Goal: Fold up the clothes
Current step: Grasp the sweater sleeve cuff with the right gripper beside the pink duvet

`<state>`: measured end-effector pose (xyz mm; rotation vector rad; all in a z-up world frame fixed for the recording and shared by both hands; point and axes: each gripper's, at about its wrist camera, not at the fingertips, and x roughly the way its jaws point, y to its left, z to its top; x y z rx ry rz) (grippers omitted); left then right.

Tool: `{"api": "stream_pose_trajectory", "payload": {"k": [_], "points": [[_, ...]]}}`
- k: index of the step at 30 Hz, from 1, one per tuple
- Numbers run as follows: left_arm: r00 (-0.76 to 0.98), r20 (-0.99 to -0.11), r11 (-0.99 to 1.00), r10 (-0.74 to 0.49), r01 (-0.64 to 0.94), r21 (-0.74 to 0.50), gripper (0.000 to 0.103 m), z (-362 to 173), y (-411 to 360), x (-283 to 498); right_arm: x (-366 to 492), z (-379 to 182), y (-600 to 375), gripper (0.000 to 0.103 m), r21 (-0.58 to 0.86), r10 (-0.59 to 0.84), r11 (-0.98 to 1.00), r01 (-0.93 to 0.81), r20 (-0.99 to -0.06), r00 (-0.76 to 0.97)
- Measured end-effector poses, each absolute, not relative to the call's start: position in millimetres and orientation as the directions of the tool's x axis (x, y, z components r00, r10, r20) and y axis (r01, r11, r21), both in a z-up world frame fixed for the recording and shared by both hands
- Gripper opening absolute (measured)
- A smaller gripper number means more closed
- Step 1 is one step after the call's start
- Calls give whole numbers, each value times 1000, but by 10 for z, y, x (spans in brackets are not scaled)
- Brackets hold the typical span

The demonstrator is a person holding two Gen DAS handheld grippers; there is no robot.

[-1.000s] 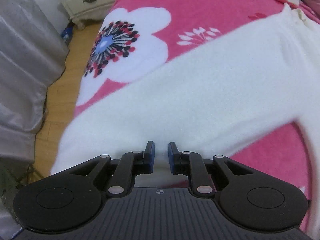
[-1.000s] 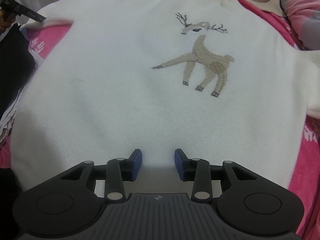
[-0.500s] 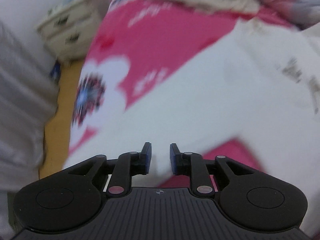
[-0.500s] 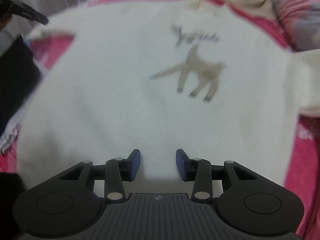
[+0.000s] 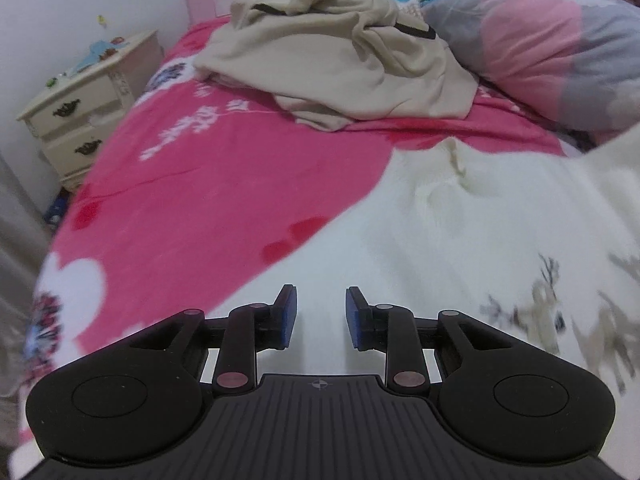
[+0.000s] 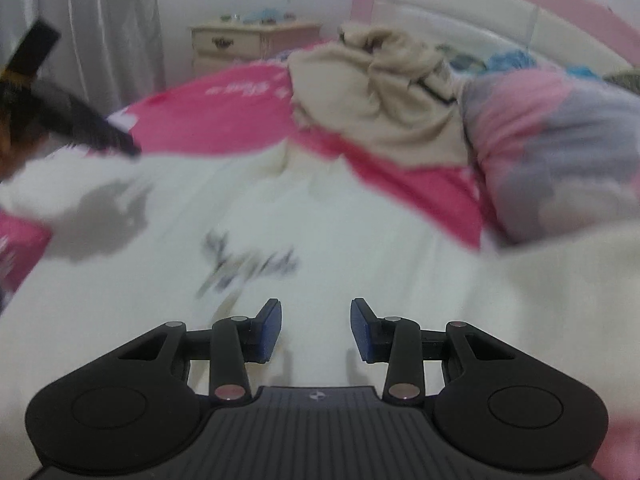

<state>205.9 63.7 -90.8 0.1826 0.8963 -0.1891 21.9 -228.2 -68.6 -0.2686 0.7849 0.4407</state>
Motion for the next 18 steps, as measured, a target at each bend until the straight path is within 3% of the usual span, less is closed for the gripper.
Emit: {"api": "stream_pose_trajectory", "payload": {"k": [4, 6, 10, 14, 18], "points": [[625, -768, 966, -142, 257, 30, 27, -1100, 508, 2226, 799, -923, -2122, 37, -83, 320, 843, -531, -716, 621], [623, -770, 968, -140, 250, 26, 27, -1230, 461, 2303, 1038, -1065, -2016, 25, -65, 338, 835, -546, -722, 603], [640, -765, 982, -75, 182, 56, 30, -1526, 504, 2420, 1366, -1394, -1824, 22, -36, 333, 855, -517, -727, 601], [652, -747, 990, -130, 120, -68, 30, -1527, 697, 2406, 1692, -1620, -2127, 16, -15, 250, 925, -380, -729, 637], [652, -744, 989, -147, 123, -87, 30, -1529, 728, 2418, 1846, -1445, -2141, 18, 76, 340, 915, -397, -673, 657]]}}
